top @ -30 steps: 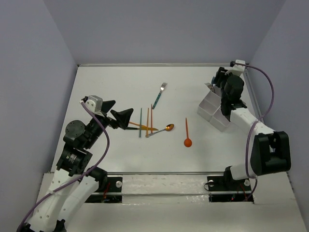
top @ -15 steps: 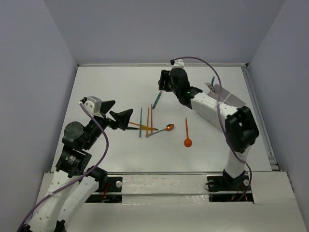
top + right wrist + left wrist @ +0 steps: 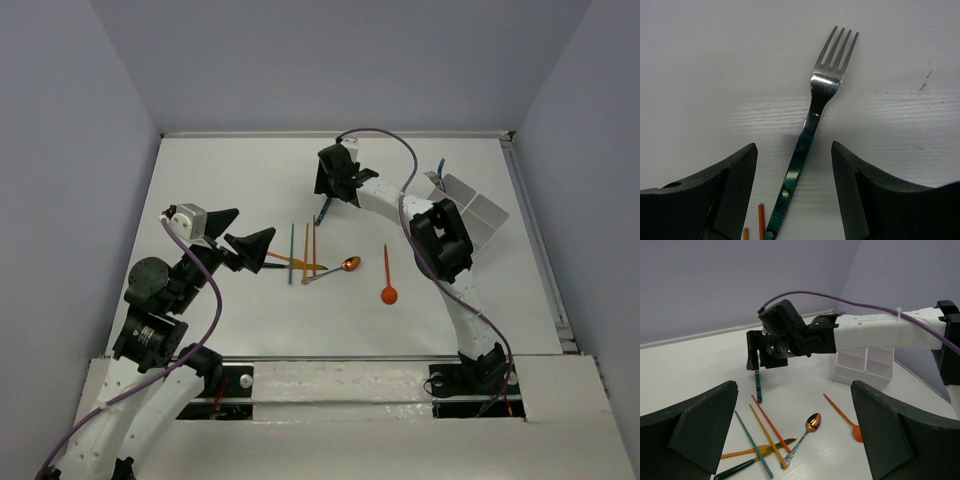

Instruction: Sort the eating utensils into containers

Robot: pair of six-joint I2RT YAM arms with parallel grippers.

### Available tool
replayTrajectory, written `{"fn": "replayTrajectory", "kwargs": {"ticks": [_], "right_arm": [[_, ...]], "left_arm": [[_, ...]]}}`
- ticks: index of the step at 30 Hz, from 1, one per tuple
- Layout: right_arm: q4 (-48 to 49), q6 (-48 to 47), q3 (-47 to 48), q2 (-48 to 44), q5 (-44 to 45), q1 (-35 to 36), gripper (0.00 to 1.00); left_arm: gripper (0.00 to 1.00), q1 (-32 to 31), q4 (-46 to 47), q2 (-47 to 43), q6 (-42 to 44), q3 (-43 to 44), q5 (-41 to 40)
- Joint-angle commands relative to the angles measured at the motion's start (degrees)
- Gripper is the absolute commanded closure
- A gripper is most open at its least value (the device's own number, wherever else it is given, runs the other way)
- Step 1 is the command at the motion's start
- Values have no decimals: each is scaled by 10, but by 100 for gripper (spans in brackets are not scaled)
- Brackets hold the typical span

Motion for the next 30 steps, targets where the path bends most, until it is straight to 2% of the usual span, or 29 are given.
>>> {"fn": "replayTrajectory", "kwargs": {"ticks": [1,4,8,9,14,16,23,26,27,30], "right_arm": [[-46,27,55,36,5,9,33],[-72,35,80,53,10,9,35],[-70,35,77,61,20,9,45],[-83,33,82,70,29,9,50],[-120,21,112,94,58,9,56],[-117,15,97,86,64,9,63],[-93,-27,-18,38,95,-4,70],[-68,-42,-63,3,63,-19,89],[-55,-46,-69,-2,60,-19,98],[-17,-80,-73,-25,39,-25,100]], "left_arm": [[1,-12,32,-9,-4,-2,13],[1,-17,30,-13,-3,-2,11],[1,-23,29,-17,-3,-2,8],[1,-23,28,-17,-3,-2,8],[1,-28,27,-20,-1,-2,8],[1,-28,26,-19,-2,-2,6],[1,-33,25,-21,-1,-2,5],[1,-33,25,-22,0,-2,5],[1,-33,25,-21,0,-2,5],[1,-33,25,-19,1,-2,5]]}}
